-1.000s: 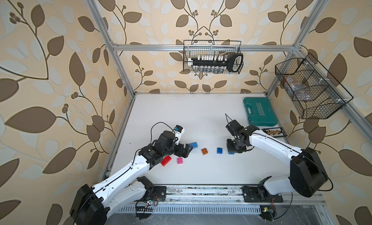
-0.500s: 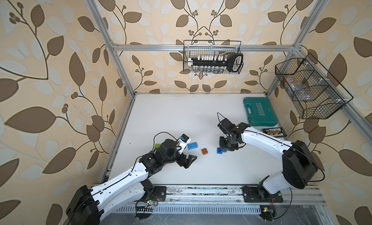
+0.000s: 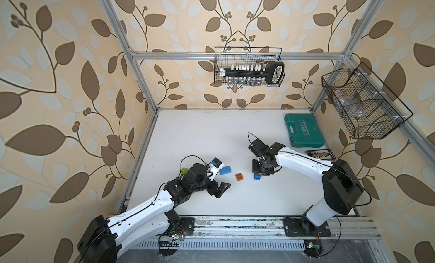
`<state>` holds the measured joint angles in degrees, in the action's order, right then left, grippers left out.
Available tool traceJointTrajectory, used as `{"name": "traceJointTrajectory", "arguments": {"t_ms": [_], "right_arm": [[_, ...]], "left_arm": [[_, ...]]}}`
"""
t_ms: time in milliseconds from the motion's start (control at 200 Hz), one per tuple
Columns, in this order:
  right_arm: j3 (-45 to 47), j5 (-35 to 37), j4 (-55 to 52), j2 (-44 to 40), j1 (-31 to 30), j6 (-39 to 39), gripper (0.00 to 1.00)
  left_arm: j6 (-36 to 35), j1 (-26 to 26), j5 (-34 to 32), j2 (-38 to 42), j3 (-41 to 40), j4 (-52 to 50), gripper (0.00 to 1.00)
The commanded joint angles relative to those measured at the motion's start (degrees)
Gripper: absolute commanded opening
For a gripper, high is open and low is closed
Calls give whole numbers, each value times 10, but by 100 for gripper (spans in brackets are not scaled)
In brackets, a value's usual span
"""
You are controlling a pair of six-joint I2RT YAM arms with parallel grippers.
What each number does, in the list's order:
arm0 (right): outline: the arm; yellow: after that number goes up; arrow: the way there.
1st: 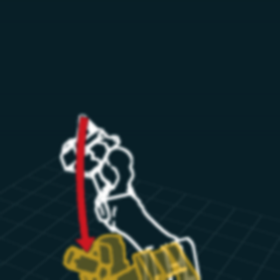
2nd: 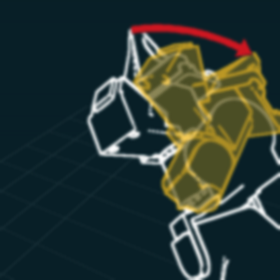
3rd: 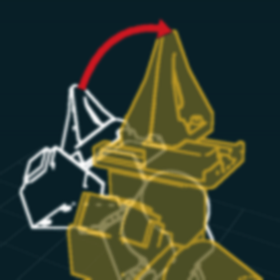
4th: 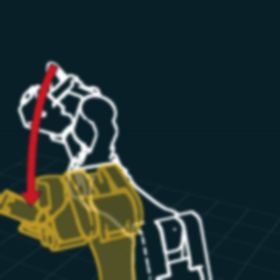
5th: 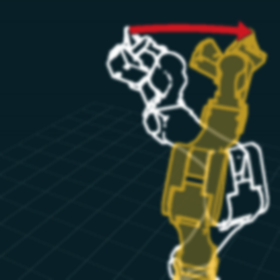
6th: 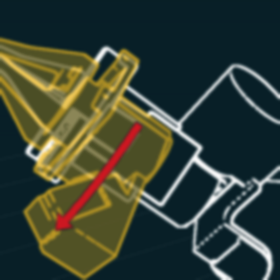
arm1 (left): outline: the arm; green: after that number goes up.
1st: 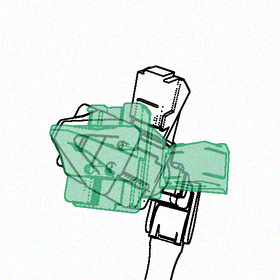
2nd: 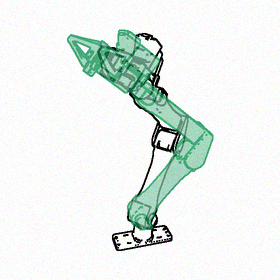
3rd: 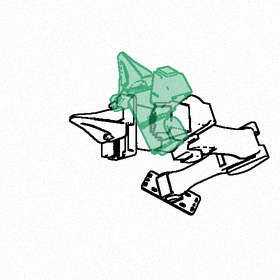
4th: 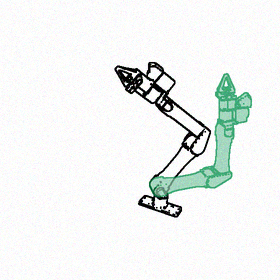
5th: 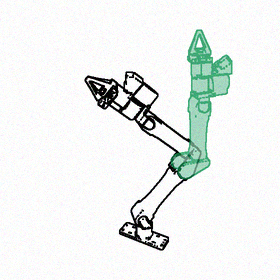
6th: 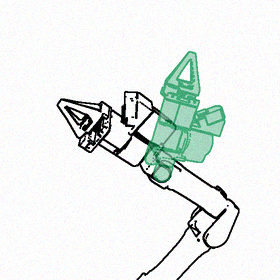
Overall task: Assemble a spoon with lego
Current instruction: Assemble the lego brick with the lego brick.
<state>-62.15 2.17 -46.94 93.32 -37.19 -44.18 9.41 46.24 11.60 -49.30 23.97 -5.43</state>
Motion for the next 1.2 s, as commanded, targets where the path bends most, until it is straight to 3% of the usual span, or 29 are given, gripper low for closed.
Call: {"name": "traceJointTrajectory", "arguments": {"t_ms": [0,615,910,1005,1195], "right_arm": [[-14,17,-7,10,-4,-7,17],[-6,-11,18,69,-3,-8,16],[-46,-13,-4,119,-6,16,18],[-60,-6,-8,117,-6,23,22],[-98,2,-34,112,-6,35,41]], "left_arm": [[-6,6,4,-3,1,23,99],[-4,6,-2,-7,5,13,99],[-2,6,-17,5,5,1,99],[0,6,-19,8,6,-3,99],[1,6,-24,9,6,-6,99]]}}
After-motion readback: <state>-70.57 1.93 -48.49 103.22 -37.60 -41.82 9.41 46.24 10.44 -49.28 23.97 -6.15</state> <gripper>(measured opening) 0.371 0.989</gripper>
